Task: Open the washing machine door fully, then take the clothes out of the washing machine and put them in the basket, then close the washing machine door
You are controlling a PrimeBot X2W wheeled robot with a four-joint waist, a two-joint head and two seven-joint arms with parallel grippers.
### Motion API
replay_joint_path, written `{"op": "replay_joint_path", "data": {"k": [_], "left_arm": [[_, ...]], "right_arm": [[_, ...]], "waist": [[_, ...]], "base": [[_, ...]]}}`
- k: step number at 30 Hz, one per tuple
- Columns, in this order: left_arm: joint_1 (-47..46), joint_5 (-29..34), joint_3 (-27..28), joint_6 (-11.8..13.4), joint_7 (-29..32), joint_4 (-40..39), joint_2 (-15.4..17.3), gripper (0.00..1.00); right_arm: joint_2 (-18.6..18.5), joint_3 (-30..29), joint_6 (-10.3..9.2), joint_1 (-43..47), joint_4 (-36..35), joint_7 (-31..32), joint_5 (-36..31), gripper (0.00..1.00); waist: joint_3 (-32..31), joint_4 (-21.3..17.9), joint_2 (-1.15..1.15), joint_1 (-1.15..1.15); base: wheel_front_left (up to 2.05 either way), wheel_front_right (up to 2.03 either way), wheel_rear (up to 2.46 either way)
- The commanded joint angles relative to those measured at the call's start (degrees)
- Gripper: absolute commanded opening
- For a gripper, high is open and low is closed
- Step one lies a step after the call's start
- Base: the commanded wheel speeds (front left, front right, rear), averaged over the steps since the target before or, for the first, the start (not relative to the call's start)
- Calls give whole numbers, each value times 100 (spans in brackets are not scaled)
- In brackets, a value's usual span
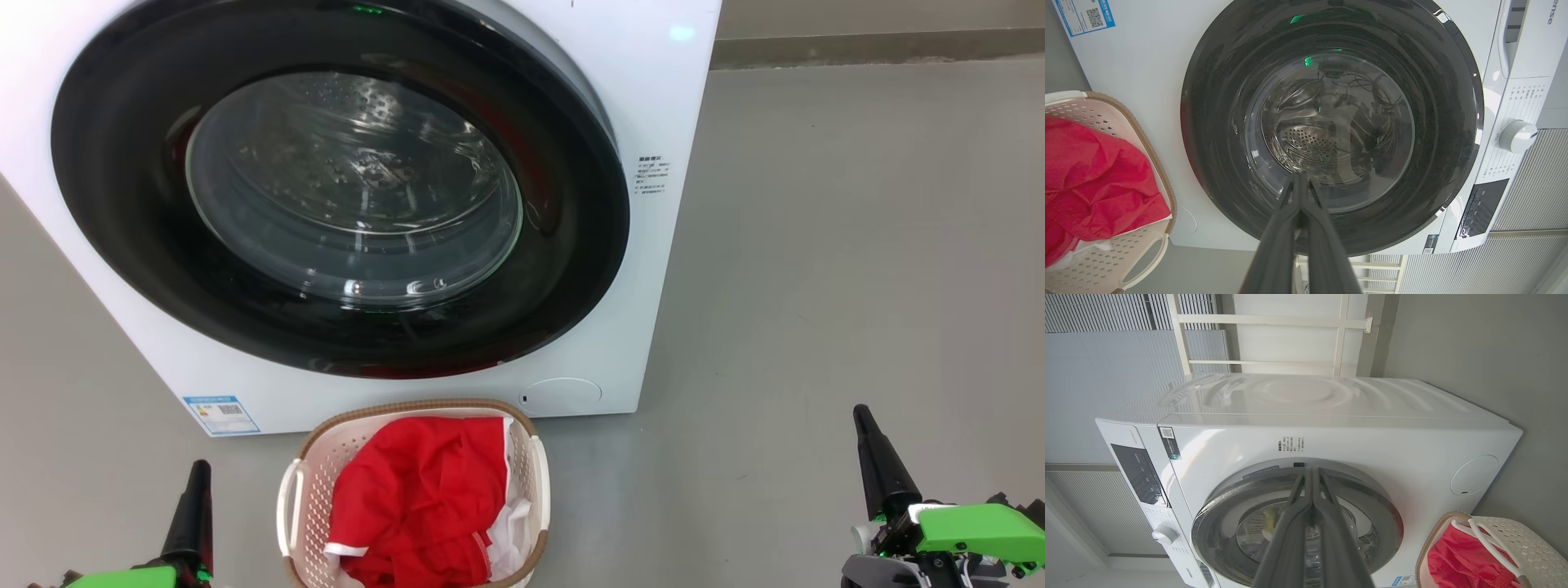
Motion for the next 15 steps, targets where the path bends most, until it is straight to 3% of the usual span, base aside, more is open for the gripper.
{"op": "replay_joint_path", "data": {"k": [1,15], "left_arm": [[-221,-14,195,-66,45,-111,88,0],[-221,-14,195,-66,46,-111,87,0]], "right_arm": [[-7,127,9,-60,-174,43,21,0],[-6,126,9,-60,-174,44,20,0]], "waist": [[0,0,0,0],[0,0,0,0]], "base": [[0,0,0],[0,0,0]]}}
